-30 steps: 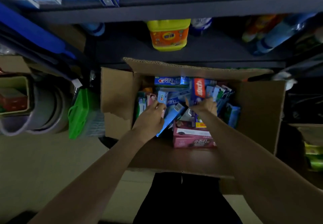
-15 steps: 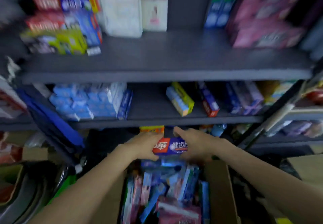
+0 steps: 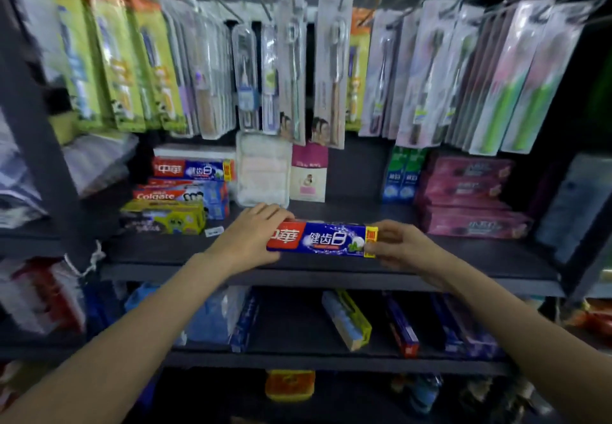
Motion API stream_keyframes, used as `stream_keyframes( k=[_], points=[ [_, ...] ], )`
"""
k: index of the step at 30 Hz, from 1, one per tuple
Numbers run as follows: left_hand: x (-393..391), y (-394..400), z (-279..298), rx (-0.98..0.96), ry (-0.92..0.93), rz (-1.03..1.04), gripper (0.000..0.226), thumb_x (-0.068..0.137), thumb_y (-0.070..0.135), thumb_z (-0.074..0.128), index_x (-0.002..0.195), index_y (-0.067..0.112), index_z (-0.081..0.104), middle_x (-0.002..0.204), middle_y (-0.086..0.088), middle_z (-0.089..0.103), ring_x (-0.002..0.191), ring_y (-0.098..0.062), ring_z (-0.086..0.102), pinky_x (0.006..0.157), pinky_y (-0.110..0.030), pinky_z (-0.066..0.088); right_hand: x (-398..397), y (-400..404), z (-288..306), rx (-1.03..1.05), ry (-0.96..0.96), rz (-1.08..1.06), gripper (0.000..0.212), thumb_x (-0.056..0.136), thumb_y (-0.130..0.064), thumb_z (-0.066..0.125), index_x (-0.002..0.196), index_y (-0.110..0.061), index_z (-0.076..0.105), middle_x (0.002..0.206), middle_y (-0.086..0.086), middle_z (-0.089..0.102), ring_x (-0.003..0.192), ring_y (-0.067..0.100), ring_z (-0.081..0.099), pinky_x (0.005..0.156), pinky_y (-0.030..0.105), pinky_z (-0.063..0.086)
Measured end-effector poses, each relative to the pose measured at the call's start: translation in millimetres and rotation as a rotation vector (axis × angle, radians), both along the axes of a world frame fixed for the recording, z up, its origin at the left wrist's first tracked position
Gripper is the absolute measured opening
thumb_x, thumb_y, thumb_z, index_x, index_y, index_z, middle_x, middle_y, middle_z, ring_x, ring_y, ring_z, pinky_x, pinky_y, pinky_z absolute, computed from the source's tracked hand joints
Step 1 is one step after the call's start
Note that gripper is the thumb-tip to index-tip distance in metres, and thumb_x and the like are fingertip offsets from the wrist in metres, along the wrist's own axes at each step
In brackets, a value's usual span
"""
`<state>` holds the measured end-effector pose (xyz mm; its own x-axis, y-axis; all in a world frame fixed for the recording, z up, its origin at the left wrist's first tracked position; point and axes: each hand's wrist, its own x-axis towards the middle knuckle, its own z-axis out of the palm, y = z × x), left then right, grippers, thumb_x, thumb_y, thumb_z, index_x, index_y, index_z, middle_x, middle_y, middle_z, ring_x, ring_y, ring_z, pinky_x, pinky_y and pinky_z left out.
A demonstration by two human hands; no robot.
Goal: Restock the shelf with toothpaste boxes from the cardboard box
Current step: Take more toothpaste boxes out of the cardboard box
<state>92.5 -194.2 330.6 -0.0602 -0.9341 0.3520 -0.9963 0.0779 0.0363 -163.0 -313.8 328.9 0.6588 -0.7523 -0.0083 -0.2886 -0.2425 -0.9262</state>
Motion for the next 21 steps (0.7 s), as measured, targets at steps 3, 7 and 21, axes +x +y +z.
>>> stream_keyframes(
  k=[3,7,21],
  points=[
    [32,4,1,-0.123,-0.051,0.121,0.065,0.073,0.02,0.071,0.132,0.017,0.043,0.133,-0.003,0.046,0.128,-0.025,0.037,0.106,-0.039,0.025,53,-8,8,-0.051,-0.005,0.03,0.019,0.078,-0.003,0.071,0.084,-0.015,0.058,0.077,0.003,0.065,0.049,0.004,0.054,0.042,0.015,0.04],
    [80,7,-3,-0.359,0.226,0.559,0.075,0.075,0.013,0.071,0.141,0.011,0.033,0.145,-0.018,0.029,0.134,-0.038,0.026,0.109,-0.048,0.023,135,-21,20,-0.103,-0.106,0.005,0.02,0.078,-0.005,0.073,0.089,-0.011,0.057,0.091,0.011,0.065,0.061,0.013,0.056,0.045,0.016,0.044],
    [142,29,-54,-0.221,0.411,0.79,0.06,0.082,0.011,0.061,0.135,0.001,0.035,0.137,-0.02,0.033,0.12,-0.037,0.037,0.098,-0.04,0.033,345,-44,4,-0.24,-0.001,-0.075,0.032,0.084,-0.006,0.062,0.114,0.004,0.055,0.115,0.023,0.062,0.107,0.037,0.06,0.092,0.047,0.048]
  ],
)
